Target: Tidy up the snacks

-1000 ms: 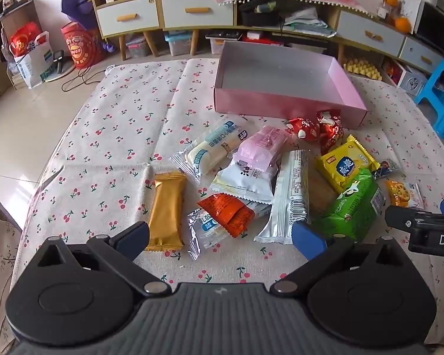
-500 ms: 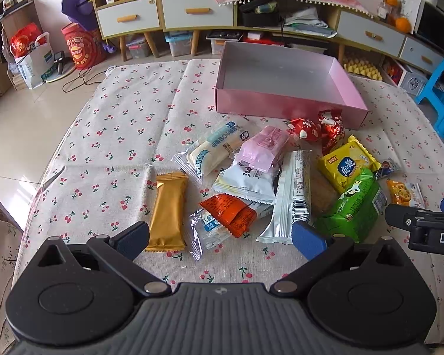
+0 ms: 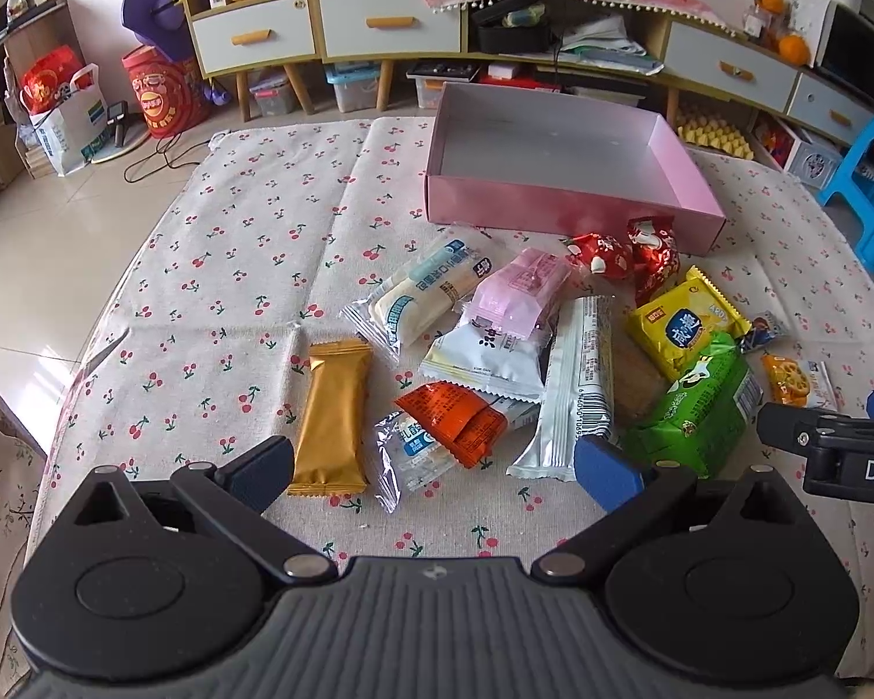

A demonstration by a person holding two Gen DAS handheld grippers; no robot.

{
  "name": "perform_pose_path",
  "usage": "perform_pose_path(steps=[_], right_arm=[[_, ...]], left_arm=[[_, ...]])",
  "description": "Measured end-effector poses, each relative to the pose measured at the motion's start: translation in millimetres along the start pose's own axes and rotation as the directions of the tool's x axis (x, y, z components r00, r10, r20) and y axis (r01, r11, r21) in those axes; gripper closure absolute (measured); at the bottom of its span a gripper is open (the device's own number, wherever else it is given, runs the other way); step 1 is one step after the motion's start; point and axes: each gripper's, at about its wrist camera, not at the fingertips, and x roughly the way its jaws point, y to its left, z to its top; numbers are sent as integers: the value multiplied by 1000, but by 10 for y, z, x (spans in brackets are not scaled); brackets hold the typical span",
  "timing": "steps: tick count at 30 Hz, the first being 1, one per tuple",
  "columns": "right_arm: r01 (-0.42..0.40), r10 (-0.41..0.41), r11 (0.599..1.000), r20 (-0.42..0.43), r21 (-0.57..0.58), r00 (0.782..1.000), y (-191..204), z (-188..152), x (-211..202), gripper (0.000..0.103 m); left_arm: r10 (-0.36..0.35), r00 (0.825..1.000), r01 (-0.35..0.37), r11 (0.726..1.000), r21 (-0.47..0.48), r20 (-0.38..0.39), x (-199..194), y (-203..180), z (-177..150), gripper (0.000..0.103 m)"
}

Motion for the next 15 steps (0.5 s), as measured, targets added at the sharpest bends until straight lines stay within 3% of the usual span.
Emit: perform_pose_path(steps=[15], right_arm=[[-2,2,1000,1,-5,1000,14,-5,-1,0]], left_arm=[[0,1000,0,1000,-1,1,0,-1,0,0]])
